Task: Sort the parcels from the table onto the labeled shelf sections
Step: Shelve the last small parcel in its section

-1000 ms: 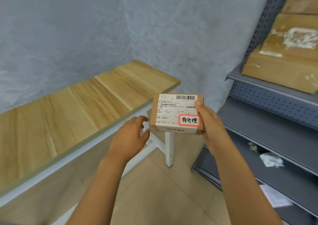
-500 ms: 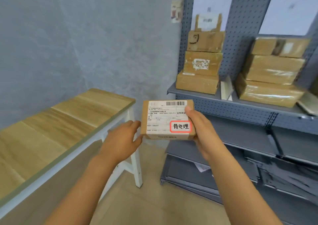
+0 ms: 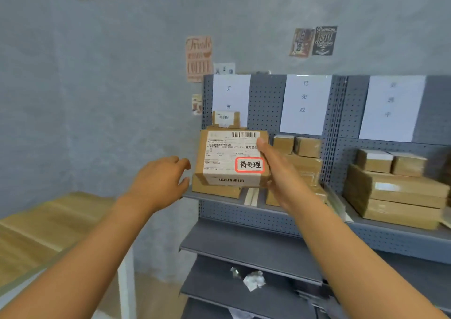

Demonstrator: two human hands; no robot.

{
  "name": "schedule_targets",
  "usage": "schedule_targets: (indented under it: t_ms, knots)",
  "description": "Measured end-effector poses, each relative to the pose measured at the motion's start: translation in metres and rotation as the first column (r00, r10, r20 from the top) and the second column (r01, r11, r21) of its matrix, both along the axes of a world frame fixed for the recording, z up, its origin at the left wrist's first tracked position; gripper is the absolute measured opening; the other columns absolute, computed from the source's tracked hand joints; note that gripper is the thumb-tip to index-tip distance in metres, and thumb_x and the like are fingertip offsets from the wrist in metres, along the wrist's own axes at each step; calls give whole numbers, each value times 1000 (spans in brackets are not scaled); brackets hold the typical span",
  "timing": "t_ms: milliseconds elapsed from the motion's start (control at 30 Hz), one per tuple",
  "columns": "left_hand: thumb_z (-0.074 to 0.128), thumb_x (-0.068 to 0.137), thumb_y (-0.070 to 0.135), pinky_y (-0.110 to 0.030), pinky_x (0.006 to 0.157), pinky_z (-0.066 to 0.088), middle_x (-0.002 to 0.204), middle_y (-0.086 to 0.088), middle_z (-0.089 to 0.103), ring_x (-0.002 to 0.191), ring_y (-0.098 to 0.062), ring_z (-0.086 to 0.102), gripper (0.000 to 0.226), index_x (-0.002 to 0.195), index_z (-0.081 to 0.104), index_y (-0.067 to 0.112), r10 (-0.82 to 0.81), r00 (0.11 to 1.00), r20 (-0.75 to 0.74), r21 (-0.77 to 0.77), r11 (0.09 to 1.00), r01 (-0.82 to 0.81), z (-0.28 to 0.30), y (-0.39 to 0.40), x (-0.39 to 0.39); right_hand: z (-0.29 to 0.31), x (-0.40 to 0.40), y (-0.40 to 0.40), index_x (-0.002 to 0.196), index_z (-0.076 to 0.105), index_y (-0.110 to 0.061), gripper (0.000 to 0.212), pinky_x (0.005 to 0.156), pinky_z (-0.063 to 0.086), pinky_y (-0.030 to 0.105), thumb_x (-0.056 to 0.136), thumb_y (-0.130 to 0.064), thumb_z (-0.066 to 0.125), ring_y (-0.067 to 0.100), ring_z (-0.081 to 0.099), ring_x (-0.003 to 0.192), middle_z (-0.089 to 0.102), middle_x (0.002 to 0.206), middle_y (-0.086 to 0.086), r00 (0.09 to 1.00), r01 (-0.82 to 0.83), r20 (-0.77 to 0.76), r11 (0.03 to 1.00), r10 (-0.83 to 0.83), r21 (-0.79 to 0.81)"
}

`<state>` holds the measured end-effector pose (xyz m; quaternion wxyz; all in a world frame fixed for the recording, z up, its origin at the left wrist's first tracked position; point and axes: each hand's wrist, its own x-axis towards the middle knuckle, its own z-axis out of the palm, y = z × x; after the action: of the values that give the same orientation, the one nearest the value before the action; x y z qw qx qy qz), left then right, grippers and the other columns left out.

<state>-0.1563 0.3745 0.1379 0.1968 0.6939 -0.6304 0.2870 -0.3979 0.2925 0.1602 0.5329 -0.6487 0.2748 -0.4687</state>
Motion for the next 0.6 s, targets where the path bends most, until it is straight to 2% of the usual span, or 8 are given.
schedule_targets:
  t_ms: [167,300,433,467,533,567,600]
  knots:
    - [49,96,41,-33,75,53,112,2,64,98,-21,62,35,126,56,25,-33,999,37,-1,999,33,7,-36,-72,2,-86,-18,126,61,-25,49,89,58,42,92,-58,51,15,74,94,77,105,-5,997,74,-32,996,-76,-45]
    - [48,96,40,-30,71,46,117,2,64,100,-21,61,35,126,56,25,-103,992,69,40,994,100,3,-67,-127,-4,-147,-30,127,62,-23,52,93,56,45,91,-59,52,18,73,97,76,106,-2,989,144,-26,989,-145,-15]
    - [48,95,41,-35,74,52,107,0,64,95,-21,60,31,116,58,21,-198,976,93,58,979,193,5,-99,-183,-3,-201,-40,131,57,-18,57,98,53,51,90,-57,57,25,72,102,76,108,4,971,238,25,970,-239,38]
    - [49,95,41,-34,73,51,105,1,63,95,-21,59,30,116,58,21,-235,967,97,54,972,230,5,-108,-197,-3,-214,-42,131,56,-18,57,93,56,46,90,-58,57,23,72,101,76,107,3,964,266,25,964,-266,28]
    - [50,95,39,-31,71,47,105,1,62,96,-21,60,32,120,57,21,-312,945,102,43,950,309,7,-126,-223,-3,-239,-45,130,57,-19,55,73,62,30,90,-57,56,18,74,94,77,105,1,946,322,28,947,-322,9]
    - [50,95,39,-31,70,45,108,2,63,98,-21,60,33,123,56,22,-344,933,107,39,939,342,8,-135,-235,-4,-251,-46,129,57,-20,54,67,61,26,90,-57,56,16,74,92,77,104,0,936,350,28,937,-350,3]
    - [50,95,39,-32,71,44,112,2,63,101,-21,60,35,126,55,23,-374,921,113,39,928,372,9,-143,-246,-6,-262,-47,128,58,-20,52,69,61,28,91,-57,55,16,74,93,77,103,-1,924,383,24,924,-382,2]
